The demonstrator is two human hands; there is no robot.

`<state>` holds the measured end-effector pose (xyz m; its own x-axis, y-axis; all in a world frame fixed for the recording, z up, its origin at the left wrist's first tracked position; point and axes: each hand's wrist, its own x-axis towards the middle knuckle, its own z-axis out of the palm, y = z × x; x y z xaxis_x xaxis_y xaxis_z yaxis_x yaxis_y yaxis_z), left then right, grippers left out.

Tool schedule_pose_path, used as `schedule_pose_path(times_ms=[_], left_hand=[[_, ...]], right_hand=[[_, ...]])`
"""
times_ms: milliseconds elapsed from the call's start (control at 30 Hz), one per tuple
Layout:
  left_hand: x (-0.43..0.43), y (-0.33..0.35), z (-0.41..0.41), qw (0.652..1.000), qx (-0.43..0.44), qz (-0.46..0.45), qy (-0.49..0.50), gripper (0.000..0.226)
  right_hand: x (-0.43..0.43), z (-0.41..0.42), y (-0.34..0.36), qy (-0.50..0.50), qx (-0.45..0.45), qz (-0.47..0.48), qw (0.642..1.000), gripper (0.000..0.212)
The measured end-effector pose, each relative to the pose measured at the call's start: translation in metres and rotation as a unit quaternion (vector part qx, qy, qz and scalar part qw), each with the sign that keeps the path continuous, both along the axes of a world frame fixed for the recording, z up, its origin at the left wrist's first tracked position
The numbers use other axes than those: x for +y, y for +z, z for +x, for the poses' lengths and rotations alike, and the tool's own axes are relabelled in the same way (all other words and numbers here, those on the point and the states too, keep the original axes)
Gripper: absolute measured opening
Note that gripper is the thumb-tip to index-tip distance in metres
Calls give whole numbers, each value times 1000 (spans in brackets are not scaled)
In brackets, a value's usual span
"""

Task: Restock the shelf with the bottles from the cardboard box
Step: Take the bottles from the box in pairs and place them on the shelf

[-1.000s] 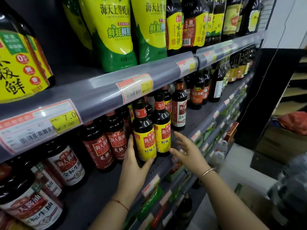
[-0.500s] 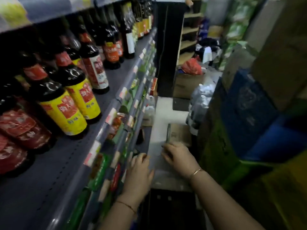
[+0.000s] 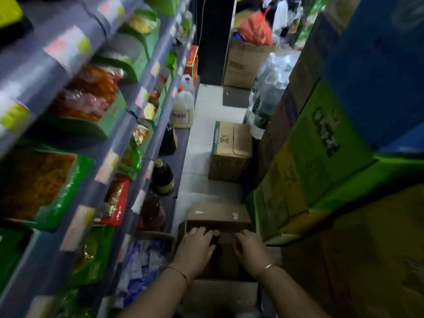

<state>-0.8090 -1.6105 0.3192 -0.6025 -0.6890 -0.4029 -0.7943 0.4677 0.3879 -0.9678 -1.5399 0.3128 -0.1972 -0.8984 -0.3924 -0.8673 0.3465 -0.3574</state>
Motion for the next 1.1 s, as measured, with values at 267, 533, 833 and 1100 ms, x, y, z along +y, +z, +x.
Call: schedule_pose_path(times_ms=[267,533,833,1100], left_hand=[[-4,-171,0,996,-9,70,45,35],[1,-301,3,965,73,119,222,48],[6,-373,-11,888,155,196,387,53],[8,-404,-20,822,242,201,475,43]], right_hand=[[5,4,-177,4,-41,65,997,33],[-2,0,-306,-16,-65,54,996,47],[-8,2,-384,-131,-163,-26,978,56],[-9,4,-422,-257,-245,-104,929,28]])
